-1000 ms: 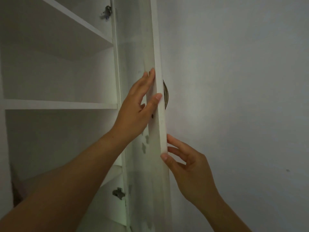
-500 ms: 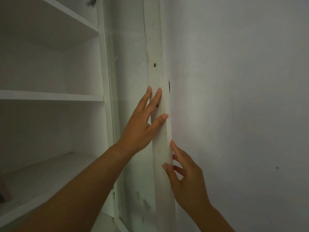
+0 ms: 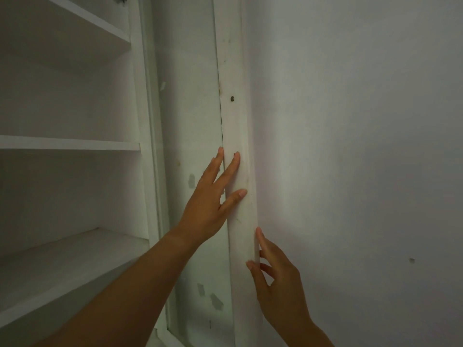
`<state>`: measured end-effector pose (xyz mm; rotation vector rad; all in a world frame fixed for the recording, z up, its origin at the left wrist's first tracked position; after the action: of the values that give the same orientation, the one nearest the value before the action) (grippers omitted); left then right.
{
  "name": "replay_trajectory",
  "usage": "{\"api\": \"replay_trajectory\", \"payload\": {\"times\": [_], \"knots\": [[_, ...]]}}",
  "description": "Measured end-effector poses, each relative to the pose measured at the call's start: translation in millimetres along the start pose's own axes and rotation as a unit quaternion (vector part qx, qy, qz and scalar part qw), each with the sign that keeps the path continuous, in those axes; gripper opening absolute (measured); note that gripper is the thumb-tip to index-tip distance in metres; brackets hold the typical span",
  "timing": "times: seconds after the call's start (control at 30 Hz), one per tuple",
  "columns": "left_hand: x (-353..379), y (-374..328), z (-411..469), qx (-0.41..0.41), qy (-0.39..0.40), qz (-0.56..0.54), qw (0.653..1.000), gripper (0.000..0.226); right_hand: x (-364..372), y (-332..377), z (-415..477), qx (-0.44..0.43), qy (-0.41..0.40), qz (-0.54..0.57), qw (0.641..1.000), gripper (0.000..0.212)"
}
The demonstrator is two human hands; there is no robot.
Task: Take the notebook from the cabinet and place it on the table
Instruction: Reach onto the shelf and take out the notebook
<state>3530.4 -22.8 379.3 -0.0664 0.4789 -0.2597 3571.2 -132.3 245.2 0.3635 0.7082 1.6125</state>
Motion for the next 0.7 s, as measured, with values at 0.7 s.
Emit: {"api": "replay_trajectory", "payload": {"times": [0.7], "knots": [[53, 4, 24, -0.025, 0.000, 0.090, 0.996, 0.070, -12, -59, 26, -0.012, -0.025, -0.050, 0.998, 0.051]]}}
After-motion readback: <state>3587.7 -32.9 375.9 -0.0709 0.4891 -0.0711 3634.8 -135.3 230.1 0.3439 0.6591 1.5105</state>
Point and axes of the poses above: each hand's wrist, its own z-axis towards the middle knuckle, its own x-axis out of the palm, y = z × x, the point moved 9 cm from there along z, towards the middle knuckle, and after that the axes turned 5 degrees about -y, right-handed, at the moved point
